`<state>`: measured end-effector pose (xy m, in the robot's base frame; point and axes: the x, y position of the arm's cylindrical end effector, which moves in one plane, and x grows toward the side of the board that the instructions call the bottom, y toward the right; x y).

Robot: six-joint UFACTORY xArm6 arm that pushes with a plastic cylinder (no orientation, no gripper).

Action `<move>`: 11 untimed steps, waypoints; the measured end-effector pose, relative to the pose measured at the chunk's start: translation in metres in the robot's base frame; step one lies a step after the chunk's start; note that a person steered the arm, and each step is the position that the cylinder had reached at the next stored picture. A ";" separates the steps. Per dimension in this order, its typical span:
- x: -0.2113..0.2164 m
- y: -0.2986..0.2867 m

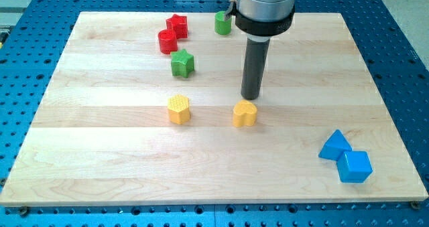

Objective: Put your arm at the left of the red star

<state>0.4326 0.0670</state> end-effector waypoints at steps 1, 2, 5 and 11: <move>0.000 0.000; 0.000 0.003; 0.000 0.012; -0.098 -0.234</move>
